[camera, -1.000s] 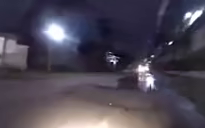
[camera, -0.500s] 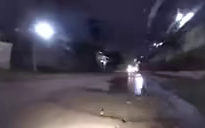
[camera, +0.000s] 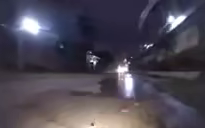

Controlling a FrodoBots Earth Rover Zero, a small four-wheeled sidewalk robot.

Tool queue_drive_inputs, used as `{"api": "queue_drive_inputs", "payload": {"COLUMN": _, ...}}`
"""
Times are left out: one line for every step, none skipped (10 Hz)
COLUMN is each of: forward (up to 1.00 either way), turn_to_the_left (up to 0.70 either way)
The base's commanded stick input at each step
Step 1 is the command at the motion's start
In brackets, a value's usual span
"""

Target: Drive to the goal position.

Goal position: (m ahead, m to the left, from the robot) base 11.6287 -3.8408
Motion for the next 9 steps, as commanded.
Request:
{"api": "queue_drive_inputs", "payload": {"forward": 0.70, "turn_to_the_left": -0.35}}
{"api": "queue_drive_inputs", "payload": {"forward": 0.70, "turn_to_the_left": -0.35}}
{"api": "queue_drive_inputs", "payload": {"forward": 0.70, "turn_to_the_left": -0.35}}
{"api": "queue_drive_inputs", "payload": {"forward": 0.70, "turn_to_the_left": -0.35}}
{"api": "queue_drive_inputs", "payload": {"forward": 0.70, "turn_to_the_left": -0.35}}
{"api": "queue_drive_inputs", "payload": {"forward": 0.70, "turn_to_the_left": -0.35}}
{"api": "queue_drive_inputs", "payload": {"forward": 0.70, "turn_to_the_left": 0.00}}
{"api": "queue_drive_inputs", "payload": {"forward": 0.70, "turn_to_the_left": 0.00}}
{"api": "queue_drive_inputs", "payload": {"forward": 0.70, "turn_to_the_left": 0.00}}
